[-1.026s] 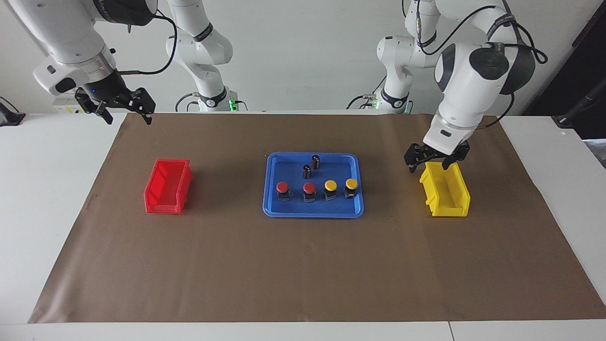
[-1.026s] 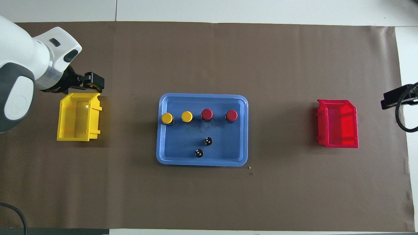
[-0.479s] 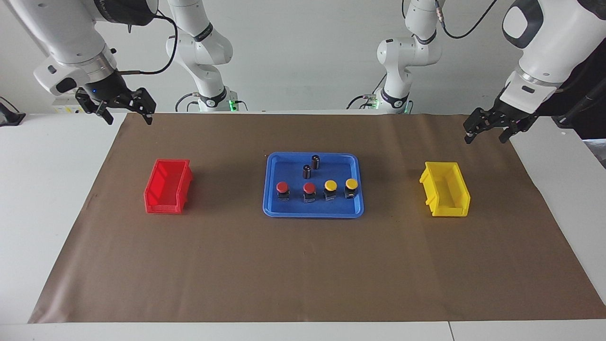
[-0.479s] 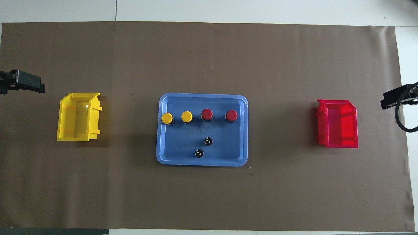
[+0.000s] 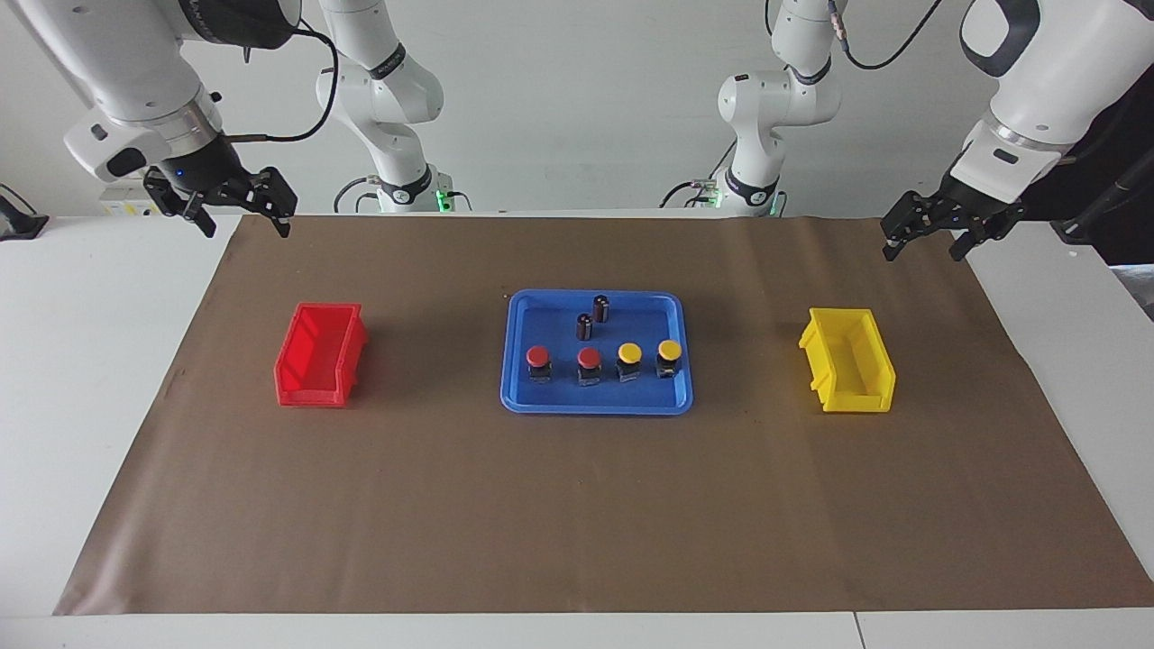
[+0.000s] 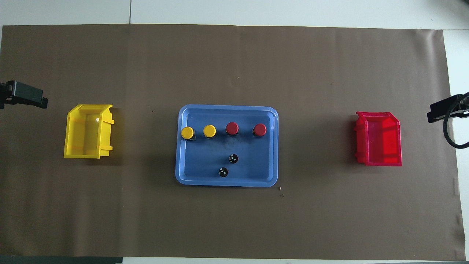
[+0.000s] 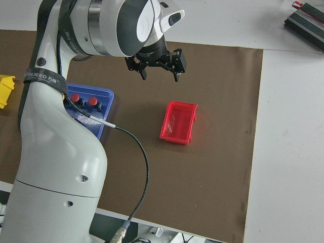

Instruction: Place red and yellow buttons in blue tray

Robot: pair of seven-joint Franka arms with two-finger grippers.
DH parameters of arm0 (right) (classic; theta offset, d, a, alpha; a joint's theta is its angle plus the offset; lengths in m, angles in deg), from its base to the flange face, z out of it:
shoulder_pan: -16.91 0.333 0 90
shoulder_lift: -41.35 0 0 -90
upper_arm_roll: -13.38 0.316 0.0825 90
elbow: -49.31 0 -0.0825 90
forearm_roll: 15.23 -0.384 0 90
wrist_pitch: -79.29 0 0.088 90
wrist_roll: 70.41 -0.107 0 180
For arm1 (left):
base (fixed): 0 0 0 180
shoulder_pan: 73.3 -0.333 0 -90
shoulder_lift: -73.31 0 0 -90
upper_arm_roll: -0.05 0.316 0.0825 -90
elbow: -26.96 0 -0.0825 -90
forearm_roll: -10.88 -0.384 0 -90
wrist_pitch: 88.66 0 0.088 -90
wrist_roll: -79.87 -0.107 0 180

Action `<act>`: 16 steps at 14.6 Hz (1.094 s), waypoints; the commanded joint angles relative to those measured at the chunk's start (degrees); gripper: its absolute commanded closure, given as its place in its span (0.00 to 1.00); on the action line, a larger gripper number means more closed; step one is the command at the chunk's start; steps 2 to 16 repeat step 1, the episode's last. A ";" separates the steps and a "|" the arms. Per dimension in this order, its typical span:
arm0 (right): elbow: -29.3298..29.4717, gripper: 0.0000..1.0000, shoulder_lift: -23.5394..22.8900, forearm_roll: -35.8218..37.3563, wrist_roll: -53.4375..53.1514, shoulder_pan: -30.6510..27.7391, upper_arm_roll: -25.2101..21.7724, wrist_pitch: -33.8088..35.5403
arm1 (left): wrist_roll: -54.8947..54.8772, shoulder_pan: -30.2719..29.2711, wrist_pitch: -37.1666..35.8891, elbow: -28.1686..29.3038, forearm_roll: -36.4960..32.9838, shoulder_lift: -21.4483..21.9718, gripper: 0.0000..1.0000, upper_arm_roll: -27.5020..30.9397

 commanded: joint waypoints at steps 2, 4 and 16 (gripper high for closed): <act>-0.41 0.00 0.22 0.44 1.17 -0.12 0.09 -0.82 | -0.99 -0.31 -1.56 -0.85 1.05 0.67 0.00 -0.23; -0.41 0.00 0.22 0.44 1.17 -0.12 0.09 -0.82 | -0.99 -0.31 -1.56 -0.85 1.05 0.67 0.00 -0.23; -0.41 0.00 0.22 0.44 1.17 -0.12 0.09 -0.82 | -0.99 -0.31 -1.56 -0.85 1.05 0.67 0.00 -0.23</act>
